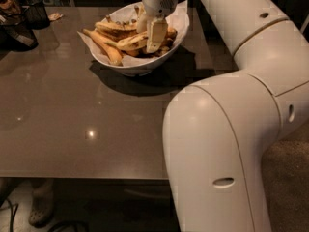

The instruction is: Pick banana from white bowl

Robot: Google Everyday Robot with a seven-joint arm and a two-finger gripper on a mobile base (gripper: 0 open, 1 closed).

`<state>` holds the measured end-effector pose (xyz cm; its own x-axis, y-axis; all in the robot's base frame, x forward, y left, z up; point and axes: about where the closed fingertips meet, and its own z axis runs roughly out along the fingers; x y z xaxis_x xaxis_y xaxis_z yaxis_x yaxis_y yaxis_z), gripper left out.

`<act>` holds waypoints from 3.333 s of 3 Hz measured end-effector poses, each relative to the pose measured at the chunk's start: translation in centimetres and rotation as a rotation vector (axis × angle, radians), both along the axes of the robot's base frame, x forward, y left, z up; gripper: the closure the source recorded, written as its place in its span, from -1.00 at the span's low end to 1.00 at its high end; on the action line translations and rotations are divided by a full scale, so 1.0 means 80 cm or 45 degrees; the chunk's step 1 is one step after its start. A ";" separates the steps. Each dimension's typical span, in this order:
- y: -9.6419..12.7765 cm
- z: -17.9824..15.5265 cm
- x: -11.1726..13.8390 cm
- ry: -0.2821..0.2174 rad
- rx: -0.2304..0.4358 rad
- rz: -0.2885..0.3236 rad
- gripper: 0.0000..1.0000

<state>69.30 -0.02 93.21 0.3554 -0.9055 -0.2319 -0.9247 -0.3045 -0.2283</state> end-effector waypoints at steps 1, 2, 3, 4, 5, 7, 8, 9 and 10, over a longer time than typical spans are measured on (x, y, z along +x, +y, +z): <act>-0.002 0.002 0.003 -0.022 -0.007 -0.017 0.21; -0.002 0.002 0.003 -0.022 -0.007 -0.017 0.68; -0.002 0.002 0.003 -0.022 -0.007 -0.017 1.00; -0.009 0.025 0.001 -0.071 0.013 -0.074 1.00; -0.013 0.051 -0.016 -0.085 0.023 -0.107 1.00; -0.016 0.078 -0.035 -0.117 0.074 -0.155 1.00; -0.016 0.089 -0.061 -0.129 0.072 -0.161 1.00; -0.014 0.088 -0.108 -0.089 0.071 -0.172 1.00; -0.011 0.077 -0.157 -0.010 0.085 -0.196 1.00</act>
Offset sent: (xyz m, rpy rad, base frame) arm 0.0024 -0.0016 0.0014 -0.0046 -0.0161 -0.0121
